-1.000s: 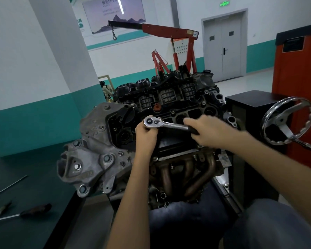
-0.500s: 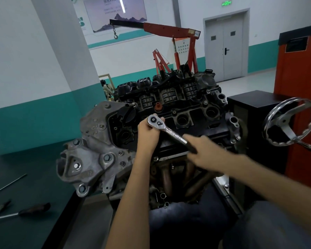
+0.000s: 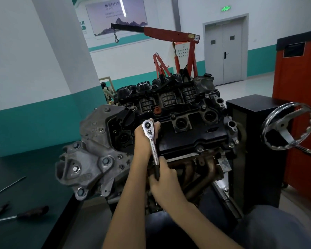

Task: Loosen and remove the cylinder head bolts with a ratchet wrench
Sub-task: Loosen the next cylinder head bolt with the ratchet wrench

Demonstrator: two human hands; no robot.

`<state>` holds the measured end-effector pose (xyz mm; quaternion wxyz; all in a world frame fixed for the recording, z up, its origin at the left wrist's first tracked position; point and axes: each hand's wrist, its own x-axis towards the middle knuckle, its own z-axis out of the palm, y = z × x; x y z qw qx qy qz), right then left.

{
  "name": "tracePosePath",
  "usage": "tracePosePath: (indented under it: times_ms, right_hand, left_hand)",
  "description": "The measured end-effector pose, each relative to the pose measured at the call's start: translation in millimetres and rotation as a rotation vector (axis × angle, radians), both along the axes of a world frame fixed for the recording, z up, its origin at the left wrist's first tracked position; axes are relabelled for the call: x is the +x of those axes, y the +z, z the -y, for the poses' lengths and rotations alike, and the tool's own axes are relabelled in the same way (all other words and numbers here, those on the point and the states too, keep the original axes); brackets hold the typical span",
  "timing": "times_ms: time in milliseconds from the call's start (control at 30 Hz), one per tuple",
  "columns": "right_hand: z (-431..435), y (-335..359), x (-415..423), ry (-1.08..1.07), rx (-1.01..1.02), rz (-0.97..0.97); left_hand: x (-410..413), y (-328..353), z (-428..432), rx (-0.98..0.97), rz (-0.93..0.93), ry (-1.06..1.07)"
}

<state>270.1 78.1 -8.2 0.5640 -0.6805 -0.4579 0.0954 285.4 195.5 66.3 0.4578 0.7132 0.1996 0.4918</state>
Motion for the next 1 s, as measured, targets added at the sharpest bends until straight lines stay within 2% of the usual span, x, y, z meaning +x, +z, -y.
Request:
tracePosePath:
  times_ms: [67, 167, 333, 400, 467, 567, 667, 767, 833, 1000]
  right_hand:
    - [10, 6, 18, 0.033, -0.052, 0.063]
    - [38, 29, 74, 0.102, -0.192, 0.307]
    - [47, 109, 150, -0.001, -0.436, 0.995]
    - [42, 118, 150, -0.042, -0.425, 1.125]
    - [44, 104, 136, -0.077, -0.388, 1.025]
    - [51, 54, 92, -0.042, -0.263, 0.601]
    - [31, 20, 35, 0.008, -0.120, 0.232]
    - [9, 9, 2, 0.055, -0.053, 0.027]
    - [14, 14, 16, 0.065, -0.091, 0.088]
    - [51, 71, 114, 0.121, -0.370, 0.587]
  left_hand:
    - [0, 0, 0, -0.024, -0.010, -0.015]
    - [0, -2, 4, -0.025, 0.020, -0.049]
    - [-6, 5, 7, 0.106, -0.053, -0.049]
    - [-10, 2, 8, 0.090, -0.025, -0.039]
    - [-11, -2, 12, 0.031, 0.044, -0.028]
    - [-4, -5, 15, -0.001, 0.110, 0.003]
    - [1, -4, 16, -0.016, 0.111, 0.014]
    - [-4, -3, 11, 0.007, 0.059, 0.027]
    - [-5, -2, 9, -0.004, 0.047, 0.001]
    - [-8, 5, 5, 0.104, -0.082, -0.071]
